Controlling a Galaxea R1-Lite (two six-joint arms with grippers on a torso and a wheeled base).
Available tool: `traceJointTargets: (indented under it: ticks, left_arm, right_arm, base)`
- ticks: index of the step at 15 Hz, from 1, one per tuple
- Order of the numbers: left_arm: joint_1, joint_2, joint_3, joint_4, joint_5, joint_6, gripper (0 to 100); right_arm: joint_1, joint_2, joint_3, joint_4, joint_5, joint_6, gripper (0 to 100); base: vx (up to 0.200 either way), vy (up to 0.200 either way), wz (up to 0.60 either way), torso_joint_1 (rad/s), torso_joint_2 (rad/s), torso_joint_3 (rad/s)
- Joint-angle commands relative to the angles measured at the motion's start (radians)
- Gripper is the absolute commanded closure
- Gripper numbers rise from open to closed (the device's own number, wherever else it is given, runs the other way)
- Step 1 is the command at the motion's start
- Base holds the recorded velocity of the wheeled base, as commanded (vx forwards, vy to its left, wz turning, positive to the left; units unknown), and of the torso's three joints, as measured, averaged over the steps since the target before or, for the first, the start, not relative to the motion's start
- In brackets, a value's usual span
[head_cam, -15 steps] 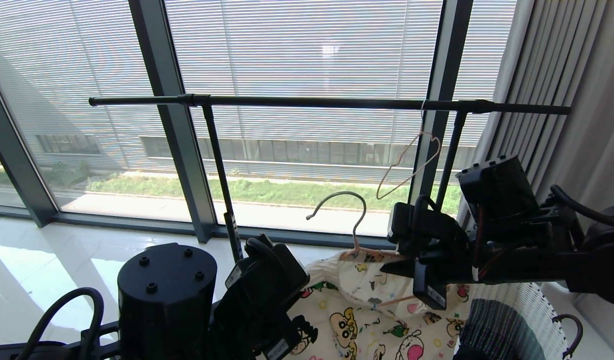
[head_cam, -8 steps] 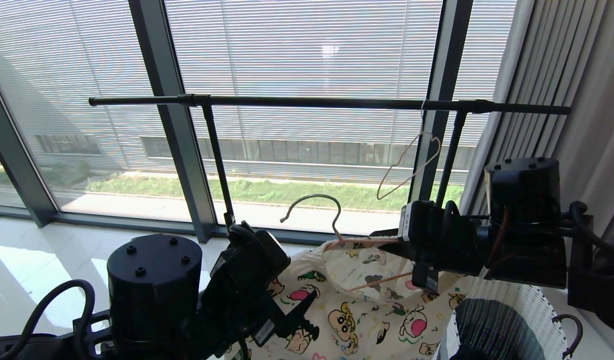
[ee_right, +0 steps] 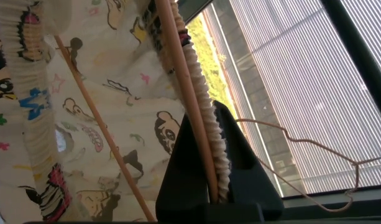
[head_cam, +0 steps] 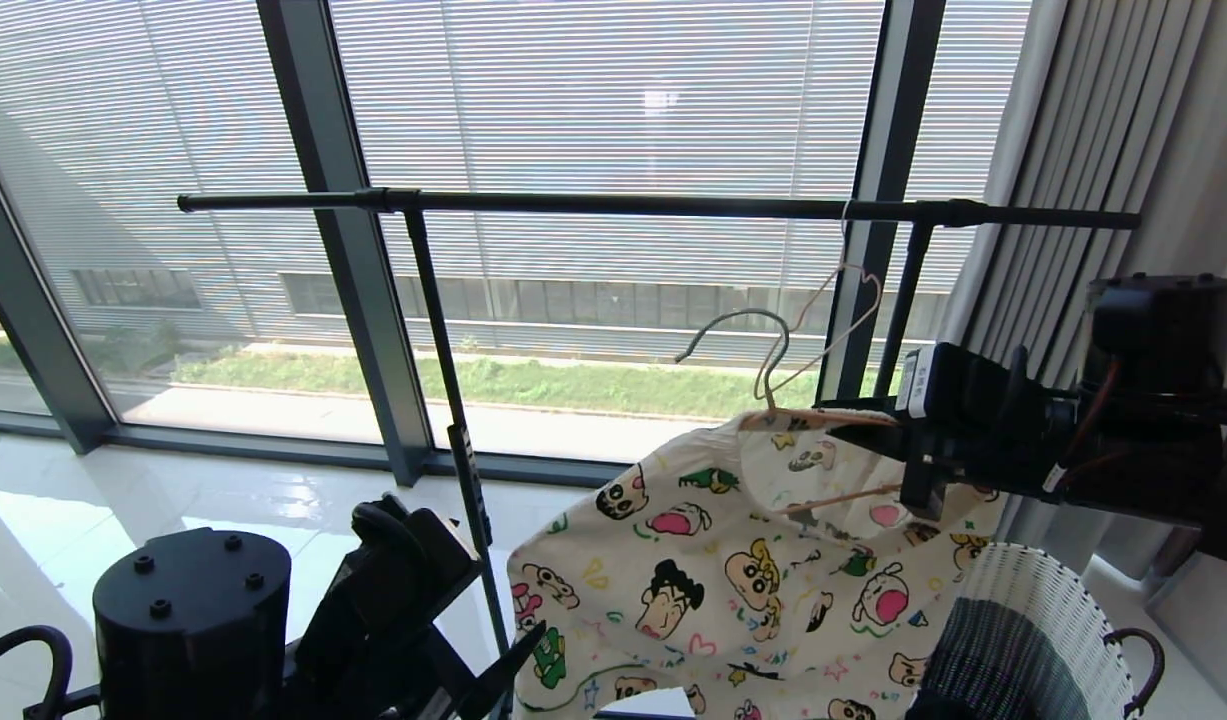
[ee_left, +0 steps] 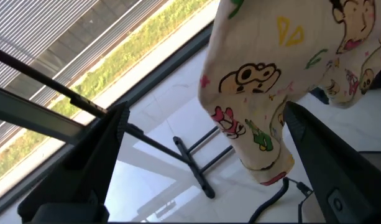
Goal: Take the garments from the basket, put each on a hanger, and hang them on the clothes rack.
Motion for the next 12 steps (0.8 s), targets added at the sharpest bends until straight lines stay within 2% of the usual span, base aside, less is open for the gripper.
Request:
traceJointTargets:
  ticks: [1, 3, 6, 9, 12]
  left_arm:
    - [0.072, -0.005, 0.011, 0.000, -0.022, -0.020, 0]
    - [0.078, 0.016, -0.017, 0.000, -0.077, -0.111, 0]
    - [0.080, 0.044, -0.033, -0.002, -0.090, -0.121, 0]
    - [0.129, 0.053, -0.047, -0.011, -0.097, -0.134, 0]
    - [0.132, 0.045, -0.038, -0.024, -0.160, -0.151, 0]
  right_arm:
    - [-0.023, -0.035, 0.001, -0.002, 0.014, 0.018, 100]
    - [-0.018, -0.055, 0.002, -0.043, 0.018, 0.088, 100]
    - [0.001, -0.097, 0.002, -0.057, 0.021, 0.151, 100]
    - [0.021, -0.126, 0.002, -0.057, 0.020, 0.154, 100]
    - [0.038, -0.138, 0.002, -0.055, 0.018, 0.154, 100]
  base:
    - [0.000, 0.000, 0.00, 0.000, 0.00, 0.000]
    - [0.000, 0.000, 0.00, 0.000, 0.00, 0.000]
    - [0.000, 0.000, 0.00, 0.000, 0.00, 0.000]
    - [0.000, 0.000, 0.00, 0.000, 0.00, 0.000]
    - [0.000, 0.000, 0.00, 0.000, 0.00, 0.000]
